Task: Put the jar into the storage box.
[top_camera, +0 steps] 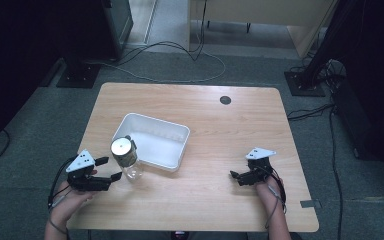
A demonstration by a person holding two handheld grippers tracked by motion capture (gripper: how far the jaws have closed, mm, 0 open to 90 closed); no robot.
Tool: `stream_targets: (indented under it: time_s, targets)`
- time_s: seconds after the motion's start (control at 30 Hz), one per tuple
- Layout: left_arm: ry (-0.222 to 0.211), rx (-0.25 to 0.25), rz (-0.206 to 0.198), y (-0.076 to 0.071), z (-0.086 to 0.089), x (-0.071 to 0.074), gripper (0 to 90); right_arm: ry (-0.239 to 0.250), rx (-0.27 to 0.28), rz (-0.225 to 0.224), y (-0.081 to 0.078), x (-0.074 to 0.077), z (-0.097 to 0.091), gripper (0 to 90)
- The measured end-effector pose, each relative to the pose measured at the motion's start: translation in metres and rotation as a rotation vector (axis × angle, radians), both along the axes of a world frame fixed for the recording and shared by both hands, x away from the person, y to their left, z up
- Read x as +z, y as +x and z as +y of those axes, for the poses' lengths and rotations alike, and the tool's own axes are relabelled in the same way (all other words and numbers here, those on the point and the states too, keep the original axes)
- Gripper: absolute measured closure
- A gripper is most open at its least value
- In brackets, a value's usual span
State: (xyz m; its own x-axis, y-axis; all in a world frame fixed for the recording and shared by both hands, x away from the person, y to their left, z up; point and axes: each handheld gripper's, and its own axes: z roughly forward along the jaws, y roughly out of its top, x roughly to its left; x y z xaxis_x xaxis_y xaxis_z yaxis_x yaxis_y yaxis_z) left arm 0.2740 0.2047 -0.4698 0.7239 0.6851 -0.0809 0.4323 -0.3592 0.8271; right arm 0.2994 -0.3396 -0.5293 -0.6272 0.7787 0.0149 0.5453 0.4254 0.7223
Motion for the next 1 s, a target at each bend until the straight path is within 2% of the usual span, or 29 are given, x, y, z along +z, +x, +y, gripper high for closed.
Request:
stream_targets:
  time_s: [0.33,0.43,0.5,0.67,0.77,0.9,0.97,1.0]
  targets:
    - [0.0,-0.024,-0.007,-0.001,-0.014,0.003,18.7,-0.001,0.001,0.0,0.0,0.0,0.0,0.0]
    - [-0.013,-0.03,-0.007,-0.001,-0.02,0.003,18.7,-0.002,0.001,-0.001,0.0,0.0,0.0,0.0]
    - [-0.04,-0.042,0.016,0.0,-0.022,0.003,18.7,-0.002,0.001,-0.001,0.0,0.0,0.0,0.0]
    - [-0.037,-0.026,0.022,0.002,-0.03,0.002,18.7,-0.002,0.0,-0.001,0.0,0.0,0.0,0.0]
    - [-0.034,-0.023,0.008,0.002,-0.037,0.0,18.7,-0.002,0.001,-0.001,0.0,0.0,0.0,0.0]
    - [-0.052,0.0,0.011,0.003,-0.04,-0.001,18.7,-0.002,0.001,-0.001,0.0,0.0,0.0,0.0]
    - [-0.026,0.014,-0.01,0.003,-0.042,-0.002,18.7,-0.002,0.001,-0.001,0.0,0.0,0.0,0.0]
    - [-0.015,0.027,-0.034,0.003,-0.045,-0.003,18.7,-0.002,0.0,-0.001,0.0,0.0,0.0,0.0]
